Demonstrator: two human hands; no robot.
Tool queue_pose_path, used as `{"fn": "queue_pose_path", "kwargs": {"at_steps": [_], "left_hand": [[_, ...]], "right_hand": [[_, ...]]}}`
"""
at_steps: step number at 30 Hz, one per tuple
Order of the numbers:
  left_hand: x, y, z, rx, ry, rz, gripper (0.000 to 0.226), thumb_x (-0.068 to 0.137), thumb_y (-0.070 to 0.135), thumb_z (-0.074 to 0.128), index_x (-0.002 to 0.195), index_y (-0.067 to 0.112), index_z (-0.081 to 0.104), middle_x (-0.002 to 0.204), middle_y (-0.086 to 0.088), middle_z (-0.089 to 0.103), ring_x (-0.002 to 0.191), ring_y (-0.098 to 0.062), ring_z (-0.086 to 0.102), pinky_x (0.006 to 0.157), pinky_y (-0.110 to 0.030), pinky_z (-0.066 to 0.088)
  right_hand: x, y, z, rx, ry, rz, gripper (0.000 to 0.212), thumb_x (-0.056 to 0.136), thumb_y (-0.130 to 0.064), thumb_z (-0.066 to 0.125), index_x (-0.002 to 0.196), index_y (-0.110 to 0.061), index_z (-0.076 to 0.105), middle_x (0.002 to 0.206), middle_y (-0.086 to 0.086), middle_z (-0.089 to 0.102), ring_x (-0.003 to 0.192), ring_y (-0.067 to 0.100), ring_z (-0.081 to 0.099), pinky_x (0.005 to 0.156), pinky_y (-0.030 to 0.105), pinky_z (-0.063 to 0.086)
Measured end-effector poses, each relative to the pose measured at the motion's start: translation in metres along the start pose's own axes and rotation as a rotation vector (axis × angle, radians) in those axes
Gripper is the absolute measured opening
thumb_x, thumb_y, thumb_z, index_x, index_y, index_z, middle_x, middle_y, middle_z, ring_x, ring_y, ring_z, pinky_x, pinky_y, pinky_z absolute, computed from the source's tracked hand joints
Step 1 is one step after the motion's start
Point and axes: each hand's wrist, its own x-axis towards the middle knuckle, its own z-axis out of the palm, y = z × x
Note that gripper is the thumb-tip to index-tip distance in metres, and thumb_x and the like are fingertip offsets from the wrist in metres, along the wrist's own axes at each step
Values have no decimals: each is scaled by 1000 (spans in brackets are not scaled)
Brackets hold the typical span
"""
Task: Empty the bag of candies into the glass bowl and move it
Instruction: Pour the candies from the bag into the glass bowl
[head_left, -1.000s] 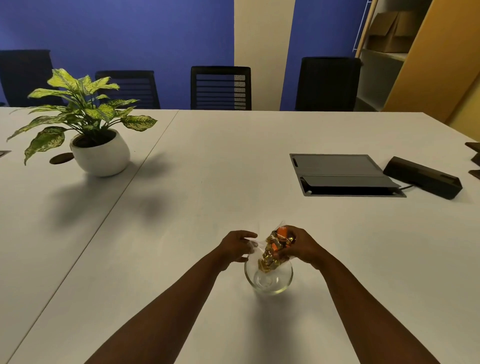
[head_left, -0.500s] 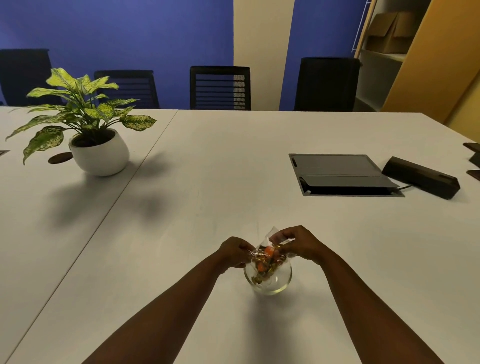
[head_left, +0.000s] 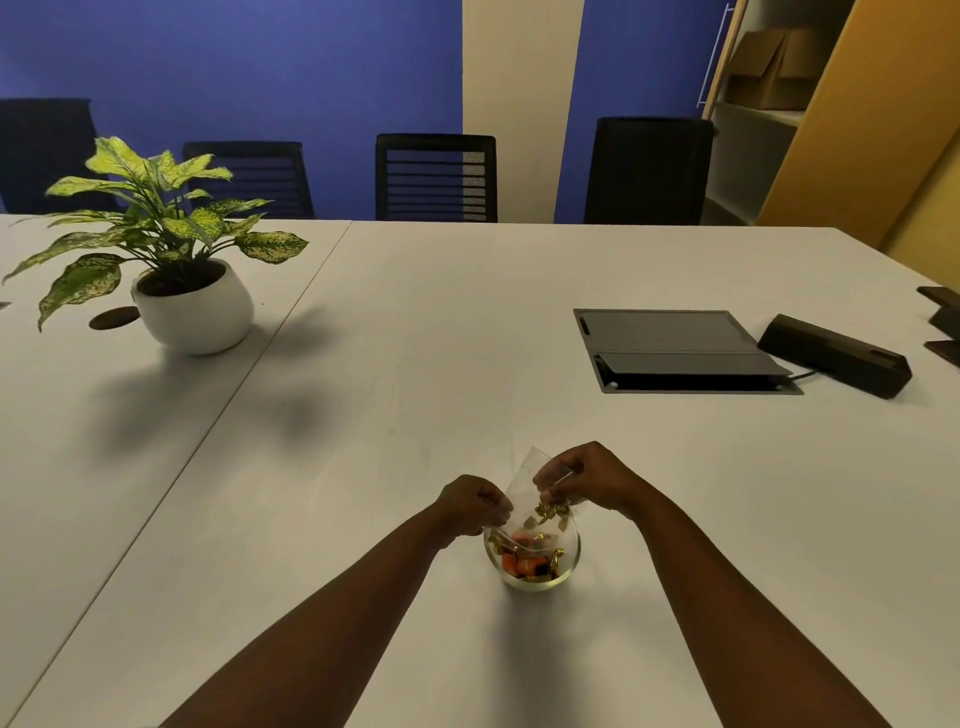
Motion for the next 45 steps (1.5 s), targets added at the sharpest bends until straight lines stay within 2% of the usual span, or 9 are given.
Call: {"fn": "queue_pose_path", "kwargs": {"at_steps": [4, 9, 14, 25, 28, 32, 38, 41, 45], "left_hand": [[0, 0, 0, 11, -1, 24, 11, 77, -2, 66, 75, 9, 70, 75, 0, 62, 67, -7, 53, 55, -15, 43], [2, -2, -2, 39, 63, 31, 31, 77, -4, 66, 56, 19, 60, 66, 3, 59, 60, -5, 52, 54, -15, 44], [1, -3, -1, 11, 64, 29, 31, 77, -6, 64, 56, 17, 60, 64, 3, 60, 59, -6, 51, 54, -16, 43], [1, -2, 0, -21, 27, 63, 24, 78, -1, 65, 63, 17, 62, 71, 3, 62, 66, -7, 52, 54, -15, 40], [2, -2, 0, -10, 35, 59, 9, 79, 4, 67, 86, 7, 71, 78, 1, 64, 70, -7, 55, 49, -10, 43], [2, -1, 0, 3, 54, 78, 24, 81, 4, 66, 103, -2, 70, 96, -11, 69, 67, 1, 54, 37, 0, 38], [2, 1, -1, -22, 50, 89, 23, 79, 6, 67, 101, 0, 72, 70, 8, 62, 63, 1, 54, 38, -4, 37], [1, 1, -2, -17, 53, 120, 21, 80, 3, 65, 99, -2, 73, 74, 5, 67, 55, 4, 59, 38, -1, 37], [-2, 0, -7, -98, 27, 111, 11, 79, 3, 67, 86, 4, 75, 52, 14, 69, 48, 9, 62, 43, -5, 41]], "right_hand": [[0, 1, 0, 28, -13, 2, 25, 70, -1, 77, 95, -4, 74, 88, 9, 70, 81, 17, 64, 69, 24, 52], [-3, 1, -9, 127, -12, -7, 16, 74, -5, 75, 86, -16, 72, 95, 0, 70, 83, 6, 65, 65, 17, 55], [-3, -1, -14, 106, 63, -54, 19, 76, -2, 73, 95, 1, 73, 94, 10, 71, 83, 16, 66, 67, 20, 56], [-3, -16, -11, 39, 69, -120, 14, 76, -10, 74, 90, -8, 77, 68, -12, 70, 60, -4, 62, 54, 11, 46], [-3, -22, -8, 37, 36, -130, 21, 75, -4, 74, 95, 2, 74, 68, -11, 70, 58, -3, 63, 52, 3, 46], [-4, -28, -9, 31, 23, -133, 22, 75, -5, 75, 95, 2, 74, 64, -12, 69, 51, -10, 61, 48, 2, 44], [-2, -30, -13, -4, 30, -149, 21, 75, -7, 75, 94, 0, 75, 53, -17, 69, 52, -7, 62, 49, 1, 42], [-2, -32, -13, -5, 60, -168, 22, 74, -7, 75, 95, 1, 75, 71, -4, 71, 62, 2, 63, 57, 5, 47], [-3, -30, -11, 54, 141, -193, 35, 75, -11, 75, 110, -6, 70, 98, 3, 69, 85, 7, 65, 67, 6, 49]]}}
